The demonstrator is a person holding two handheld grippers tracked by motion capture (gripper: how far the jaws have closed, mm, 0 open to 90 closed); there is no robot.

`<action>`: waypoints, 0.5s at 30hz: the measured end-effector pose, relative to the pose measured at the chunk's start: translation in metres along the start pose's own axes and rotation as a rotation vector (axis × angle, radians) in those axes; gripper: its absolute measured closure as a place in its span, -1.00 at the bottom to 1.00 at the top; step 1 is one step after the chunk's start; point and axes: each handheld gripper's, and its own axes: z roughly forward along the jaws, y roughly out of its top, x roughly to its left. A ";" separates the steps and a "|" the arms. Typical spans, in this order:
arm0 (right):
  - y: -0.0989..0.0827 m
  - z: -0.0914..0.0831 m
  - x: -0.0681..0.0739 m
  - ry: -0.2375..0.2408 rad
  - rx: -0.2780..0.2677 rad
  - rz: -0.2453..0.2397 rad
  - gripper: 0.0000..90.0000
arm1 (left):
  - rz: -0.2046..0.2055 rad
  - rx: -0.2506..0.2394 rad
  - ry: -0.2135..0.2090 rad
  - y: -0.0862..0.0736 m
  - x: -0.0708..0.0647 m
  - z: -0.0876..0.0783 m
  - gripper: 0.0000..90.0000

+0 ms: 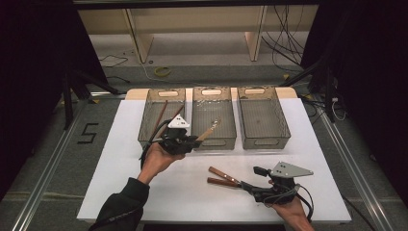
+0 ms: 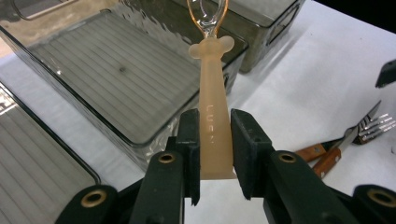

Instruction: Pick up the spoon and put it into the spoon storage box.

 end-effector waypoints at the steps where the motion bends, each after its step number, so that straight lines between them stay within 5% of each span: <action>1: 0.000 0.000 0.000 0.000 0.000 0.000 -0.37 | 0.002 -0.001 0.001 0.002 0.001 0.000 0.63; 15: 0.000 0.000 0.000 0.001 0.002 0.003 -0.37 | -0.027 -0.029 0.025 0.019 0.013 0.008 0.63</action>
